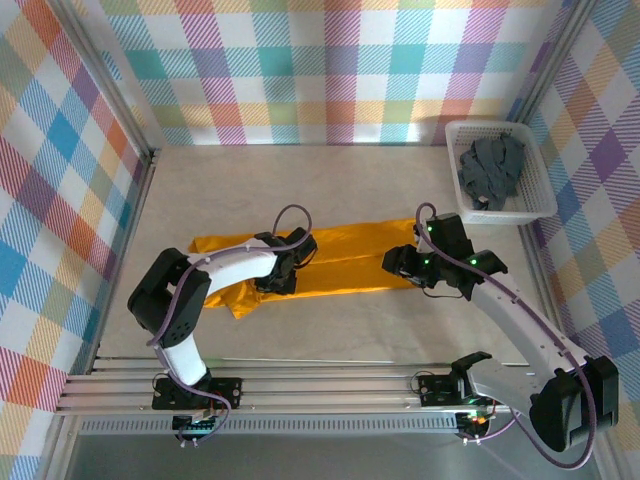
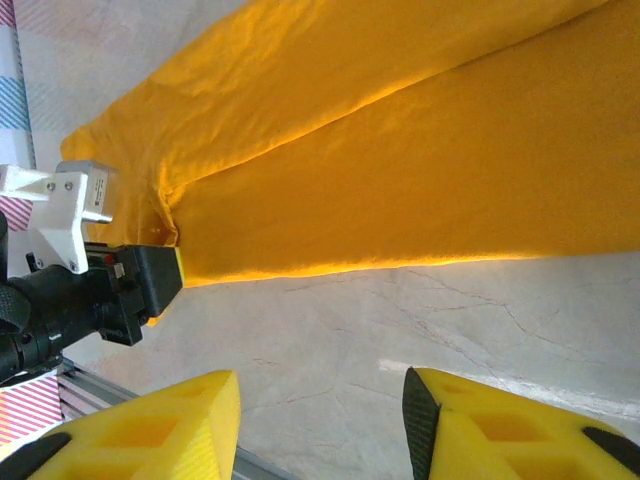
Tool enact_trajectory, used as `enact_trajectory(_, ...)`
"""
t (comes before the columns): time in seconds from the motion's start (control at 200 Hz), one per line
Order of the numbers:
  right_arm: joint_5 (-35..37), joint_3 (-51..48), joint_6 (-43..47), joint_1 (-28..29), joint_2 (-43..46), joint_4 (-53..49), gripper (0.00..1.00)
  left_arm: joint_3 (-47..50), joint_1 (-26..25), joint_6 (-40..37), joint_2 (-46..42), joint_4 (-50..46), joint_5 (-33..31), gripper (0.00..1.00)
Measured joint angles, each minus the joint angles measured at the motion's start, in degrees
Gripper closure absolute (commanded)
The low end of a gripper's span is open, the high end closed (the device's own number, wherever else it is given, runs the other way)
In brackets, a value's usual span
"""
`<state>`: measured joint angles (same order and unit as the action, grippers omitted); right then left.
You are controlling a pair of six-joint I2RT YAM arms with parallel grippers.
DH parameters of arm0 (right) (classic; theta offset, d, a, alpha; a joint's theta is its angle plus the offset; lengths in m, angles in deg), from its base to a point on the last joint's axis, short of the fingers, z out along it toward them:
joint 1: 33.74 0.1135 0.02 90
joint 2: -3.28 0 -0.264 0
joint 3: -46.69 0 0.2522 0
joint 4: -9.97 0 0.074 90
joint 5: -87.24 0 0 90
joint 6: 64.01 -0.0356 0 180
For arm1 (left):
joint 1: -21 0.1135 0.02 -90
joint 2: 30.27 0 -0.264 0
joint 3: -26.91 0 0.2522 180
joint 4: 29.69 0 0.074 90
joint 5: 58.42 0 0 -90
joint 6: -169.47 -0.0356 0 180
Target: Fold and stack the t-shirts
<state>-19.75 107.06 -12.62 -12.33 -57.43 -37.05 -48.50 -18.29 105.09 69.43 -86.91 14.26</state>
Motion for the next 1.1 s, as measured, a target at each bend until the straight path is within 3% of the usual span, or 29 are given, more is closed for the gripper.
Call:
enact_trajectory(0.3, 0.0, 0.0, 0.0, 0.0, -0.6, 0.0, 0.53, 0.1, 1.6, -0.2, -0.2, 0.0, -0.9, 0.74)
enact_trajectory(0.555, -0.6, 0.0, 0.0, 0.0, -0.7, 0.3, 0.53, 0.5, 1.6, -0.9, -2.0, -0.3, -1.7, 0.65)
enact_trajectory(1.1, -2.8, 0.1, -1.5, 0.0, -0.7, 0.7, 0.53, 1.6, 1.4, -1.1, -1.6, 0.2, 0.3, 0.79)
